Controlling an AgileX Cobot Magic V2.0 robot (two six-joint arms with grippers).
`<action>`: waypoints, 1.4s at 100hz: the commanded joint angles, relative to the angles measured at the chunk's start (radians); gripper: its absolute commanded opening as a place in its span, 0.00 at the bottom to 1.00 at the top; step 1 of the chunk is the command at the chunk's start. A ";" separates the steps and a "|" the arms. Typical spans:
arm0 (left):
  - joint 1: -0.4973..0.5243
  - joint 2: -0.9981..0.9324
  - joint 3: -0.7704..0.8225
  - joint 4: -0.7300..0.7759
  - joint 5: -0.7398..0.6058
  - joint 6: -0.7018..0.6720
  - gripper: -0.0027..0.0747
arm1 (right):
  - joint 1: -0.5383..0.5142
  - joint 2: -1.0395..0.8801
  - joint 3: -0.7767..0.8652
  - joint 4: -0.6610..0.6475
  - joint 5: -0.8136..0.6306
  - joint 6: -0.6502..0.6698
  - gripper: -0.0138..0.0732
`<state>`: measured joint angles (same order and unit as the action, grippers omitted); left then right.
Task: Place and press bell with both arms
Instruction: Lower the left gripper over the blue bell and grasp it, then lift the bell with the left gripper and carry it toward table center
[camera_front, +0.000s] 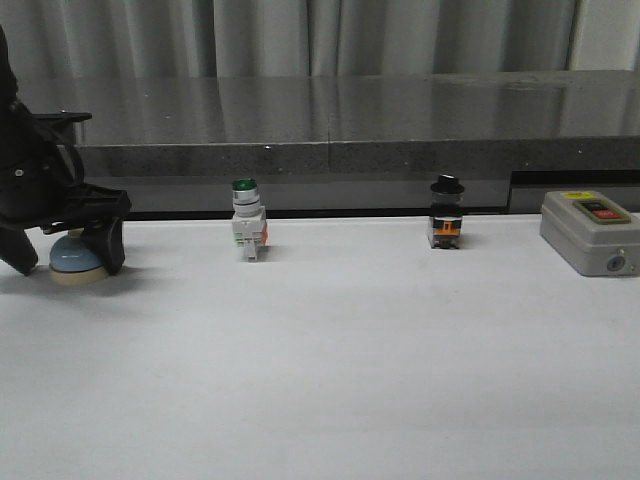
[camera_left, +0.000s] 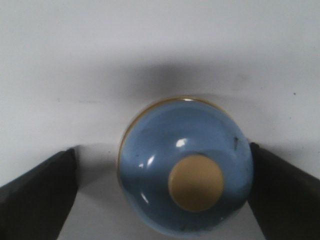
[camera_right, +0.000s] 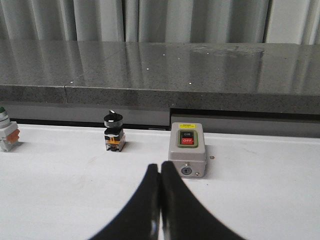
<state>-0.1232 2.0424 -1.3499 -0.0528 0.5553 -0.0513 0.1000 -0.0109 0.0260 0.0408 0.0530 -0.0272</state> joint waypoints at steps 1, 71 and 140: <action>0.001 -0.047 -0.026 -0.005 -0.044 -0.011 0.80 | -0.005 -0.017 -0.014 -0.012 -0.083 -0.003 0.09; -0.054 -0.247 -0.026 -0.003 0.064 0.029 0.25 | -0.005 -0.017 -0.014 -0.012 -0.083 -0.003 0.09; -0.534 -0.249 -0.071 -0.007 -0.002 0.067 0.25 | -0.005 -0.017 -0.014 -0.012 -0.083 -0.003 0.09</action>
<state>-0.6264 1.8032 -1.3678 -0.0511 0.6256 0.0161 0.1000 -0.0109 0.0260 0.0408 0.0530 -0.0272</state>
